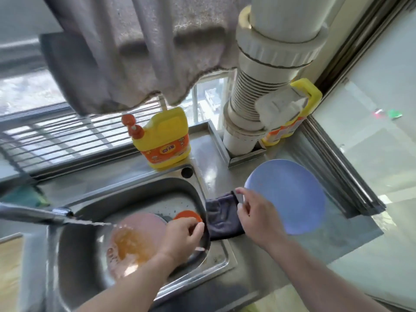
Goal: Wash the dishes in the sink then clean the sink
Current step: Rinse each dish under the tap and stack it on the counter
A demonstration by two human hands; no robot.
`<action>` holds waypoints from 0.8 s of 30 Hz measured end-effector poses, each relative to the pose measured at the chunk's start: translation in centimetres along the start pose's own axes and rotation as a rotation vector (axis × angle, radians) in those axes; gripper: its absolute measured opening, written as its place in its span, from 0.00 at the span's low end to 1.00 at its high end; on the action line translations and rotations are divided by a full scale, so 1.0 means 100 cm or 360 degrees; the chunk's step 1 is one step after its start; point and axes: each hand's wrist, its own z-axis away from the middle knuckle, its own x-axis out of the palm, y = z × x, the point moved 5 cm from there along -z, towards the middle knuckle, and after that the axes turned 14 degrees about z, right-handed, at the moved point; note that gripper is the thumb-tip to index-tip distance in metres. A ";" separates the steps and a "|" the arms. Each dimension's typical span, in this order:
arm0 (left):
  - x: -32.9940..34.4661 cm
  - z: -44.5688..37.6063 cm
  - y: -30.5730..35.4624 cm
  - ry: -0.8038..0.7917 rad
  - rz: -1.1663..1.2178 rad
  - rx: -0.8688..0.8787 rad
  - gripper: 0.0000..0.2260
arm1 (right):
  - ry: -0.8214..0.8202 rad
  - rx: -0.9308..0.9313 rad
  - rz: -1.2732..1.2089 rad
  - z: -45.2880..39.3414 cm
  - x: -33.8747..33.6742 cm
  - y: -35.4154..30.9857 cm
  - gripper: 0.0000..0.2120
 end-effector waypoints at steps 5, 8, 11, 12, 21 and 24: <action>-0.072 0.052 -0.128 0.0176 -0.0059 -0.0540 0.11 | -0.0368 -0.0300 -0.0160 0.002 0.097 -0.121 0.13; -0.098 0.073 -0.195 0.0256 0.0033 -0.0989 0.17 | -0.0737 -0.0093 -0.0132 0.000 0.157 -0.149 0.07; -0.099 0.082 -0.253 0.0282 0.0224 -0.1338 0.30 | -0.0961 0.0100 -0.0029 0.003 0.207 -0.153 0.18; -0.095 0.083 -0.268 0.0280 0.0363 -0.1431 0.32 | -0.0991 0.0138 0.0003 0.004 0.218 -0.155 0.21; -0.089 0.084 -0.249 0.0322 0.0596 -0.1468 0.10 | -0.1002 0.0397 -0.0034 0.021 0.232 -0.173 0.27; -0.088 0.083 -0.252 0.0342 0.0694 -0.1552 0.12 | -0.0982 0.0404 -0.0058 0.024 0.226 -0.177 0.26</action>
